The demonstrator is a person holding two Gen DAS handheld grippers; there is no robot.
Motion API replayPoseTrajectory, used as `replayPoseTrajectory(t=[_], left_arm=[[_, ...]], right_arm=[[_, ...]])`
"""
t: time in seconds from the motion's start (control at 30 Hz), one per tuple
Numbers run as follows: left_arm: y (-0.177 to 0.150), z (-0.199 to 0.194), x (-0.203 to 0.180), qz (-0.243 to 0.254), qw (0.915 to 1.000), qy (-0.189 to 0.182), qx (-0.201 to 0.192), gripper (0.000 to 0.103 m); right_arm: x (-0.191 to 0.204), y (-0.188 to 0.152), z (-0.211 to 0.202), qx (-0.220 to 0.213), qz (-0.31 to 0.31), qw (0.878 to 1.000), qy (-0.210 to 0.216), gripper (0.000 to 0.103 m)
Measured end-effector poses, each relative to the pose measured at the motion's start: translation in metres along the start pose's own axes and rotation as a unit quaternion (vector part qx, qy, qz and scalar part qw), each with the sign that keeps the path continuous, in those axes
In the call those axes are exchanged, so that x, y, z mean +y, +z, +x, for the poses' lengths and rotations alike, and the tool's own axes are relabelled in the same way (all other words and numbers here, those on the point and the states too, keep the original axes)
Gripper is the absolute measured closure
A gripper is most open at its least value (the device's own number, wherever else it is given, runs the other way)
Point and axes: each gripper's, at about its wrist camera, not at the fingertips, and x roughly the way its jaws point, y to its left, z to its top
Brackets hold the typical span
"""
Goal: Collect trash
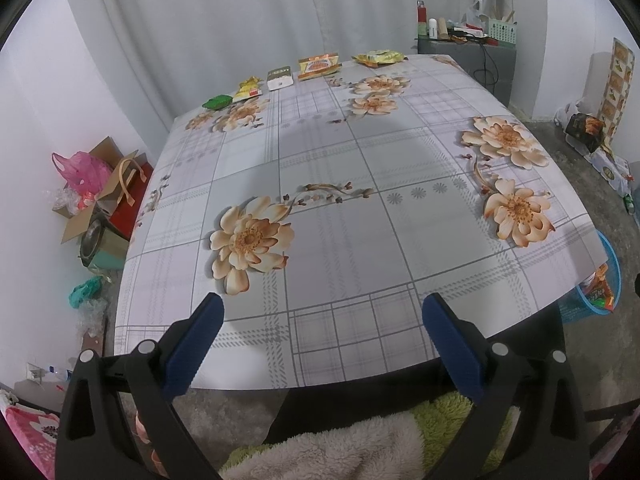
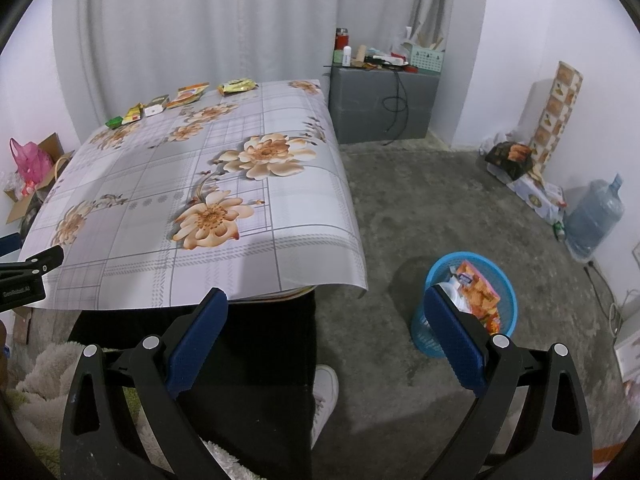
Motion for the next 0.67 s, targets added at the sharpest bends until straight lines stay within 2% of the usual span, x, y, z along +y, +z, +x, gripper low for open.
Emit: replayPoseTrajectory(t=[0.67], left_arm=[[-0.0004, 0.0001, 0.0012, 0.001, 1.0, 0.0, 0.0, 0.006]], right_arm=[[-0.0001, 0.0, -0.0006, -0.001, -0.001, 1.0, -0.002, 0.009]])
